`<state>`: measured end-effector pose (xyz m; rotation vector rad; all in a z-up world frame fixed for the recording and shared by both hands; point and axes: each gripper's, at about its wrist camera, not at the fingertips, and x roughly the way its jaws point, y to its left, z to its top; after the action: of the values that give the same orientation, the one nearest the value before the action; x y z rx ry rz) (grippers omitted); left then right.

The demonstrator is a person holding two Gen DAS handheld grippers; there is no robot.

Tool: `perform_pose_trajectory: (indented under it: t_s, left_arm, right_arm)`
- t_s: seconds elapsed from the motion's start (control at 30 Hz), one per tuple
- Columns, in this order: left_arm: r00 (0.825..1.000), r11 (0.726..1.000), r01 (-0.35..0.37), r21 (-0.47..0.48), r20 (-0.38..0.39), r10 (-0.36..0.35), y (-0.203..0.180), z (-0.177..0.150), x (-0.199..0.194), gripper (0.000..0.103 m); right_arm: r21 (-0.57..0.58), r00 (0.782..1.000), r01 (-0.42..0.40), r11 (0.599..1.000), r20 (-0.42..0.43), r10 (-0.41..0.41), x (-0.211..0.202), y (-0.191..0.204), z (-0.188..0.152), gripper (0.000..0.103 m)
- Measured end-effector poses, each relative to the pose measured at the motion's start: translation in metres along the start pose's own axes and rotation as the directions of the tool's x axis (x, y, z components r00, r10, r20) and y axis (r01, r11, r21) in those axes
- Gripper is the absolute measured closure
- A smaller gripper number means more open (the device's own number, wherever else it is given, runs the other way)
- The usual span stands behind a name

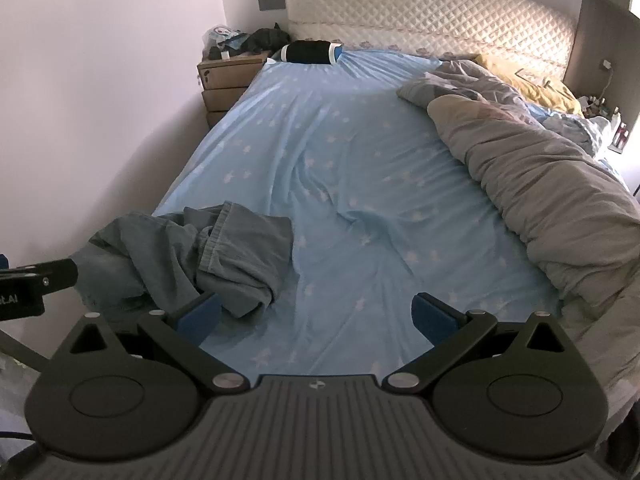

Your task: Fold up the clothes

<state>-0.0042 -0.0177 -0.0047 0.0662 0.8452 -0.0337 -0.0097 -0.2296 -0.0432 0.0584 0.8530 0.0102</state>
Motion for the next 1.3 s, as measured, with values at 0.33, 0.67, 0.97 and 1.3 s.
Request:
perform_pose_trajectory:
  t_s: [0.33,0.67,0.97,1.3]
  left_arm:
    - [1.0,1.0,-0.012,-0.006,-0.017,0.012,-0.007,0.001,0.002,0.0]
    - [0.999,0.994,-0.052,-0.1,-0.022,0.05,-0.015,-0.001,0.008,0.0]
    - [0.976,0.951,-0.208,-0.23,-0.106,0.188,0.008,-0.009,0.013,0.0]
    - [0.964,0.949,-0.236,-0.209,-0.173,0.201,0.08,-0.012,0.073,0.0]
  right_arm:
    - [0.024,1.0,0.005,1.0,0.003,-0.005,0.0,-0.013,-0.002,0.001]
    - [0.075,0.982,-0.185,0.98,-0.016,0.187,0.018,-0.04,-0.006,0.006]
    - [0.021,0.932,-0.359,0.933,-0.048,0.36,0.06,-0.04,-0.004,0.017]
    - [-0.148,0.931,-0.362,0.92,-0.104,0.349,0.171,0.055,0.021,0.034]
